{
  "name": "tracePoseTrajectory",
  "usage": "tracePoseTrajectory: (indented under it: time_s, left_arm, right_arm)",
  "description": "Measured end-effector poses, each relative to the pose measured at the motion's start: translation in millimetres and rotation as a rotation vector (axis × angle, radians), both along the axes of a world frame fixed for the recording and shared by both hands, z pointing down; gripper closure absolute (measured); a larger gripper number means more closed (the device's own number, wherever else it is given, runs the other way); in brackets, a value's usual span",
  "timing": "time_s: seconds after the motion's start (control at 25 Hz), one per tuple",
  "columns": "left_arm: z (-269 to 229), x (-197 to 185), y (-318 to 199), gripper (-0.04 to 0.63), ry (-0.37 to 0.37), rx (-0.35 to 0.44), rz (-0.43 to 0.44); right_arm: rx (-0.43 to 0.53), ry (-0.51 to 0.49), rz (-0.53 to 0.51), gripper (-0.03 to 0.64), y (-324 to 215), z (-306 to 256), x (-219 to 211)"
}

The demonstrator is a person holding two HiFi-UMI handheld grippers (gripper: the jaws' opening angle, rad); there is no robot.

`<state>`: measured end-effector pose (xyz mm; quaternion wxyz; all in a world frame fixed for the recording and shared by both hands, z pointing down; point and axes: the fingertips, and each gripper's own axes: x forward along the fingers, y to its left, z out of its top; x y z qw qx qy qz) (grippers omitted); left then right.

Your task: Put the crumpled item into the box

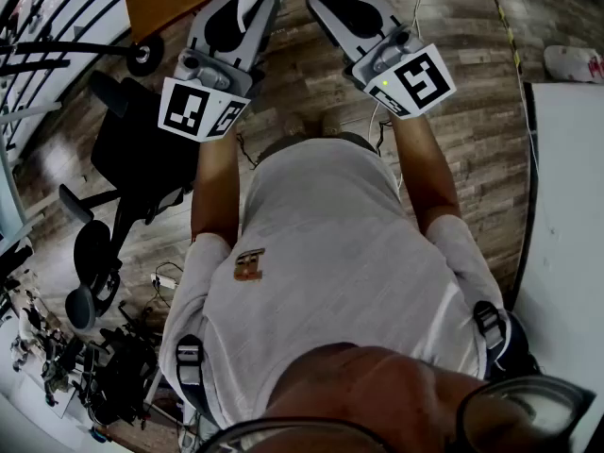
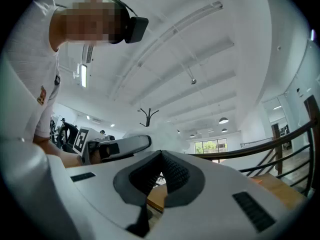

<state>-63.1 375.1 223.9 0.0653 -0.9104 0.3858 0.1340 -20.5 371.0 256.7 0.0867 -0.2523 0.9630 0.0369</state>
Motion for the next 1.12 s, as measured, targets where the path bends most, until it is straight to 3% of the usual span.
tracePoseTrajectory:
  time_s: [0.56, 1.12]
  left_arm:
    - [4.3, -9.2, -4.6, 0.515, 0.009, -0.004, -0.006]
    - [16.7, -78.8, -38.5, 0.514, 0.033, 0.000, 0.007]
  right_arm:
    - [-0.013, -0.026, -0.021, 0.584, -2.9, 1.5, -4.3]
    - [-0.023, -0.001, 0.029, 0.584, -37.4, 14.9, -64.0]
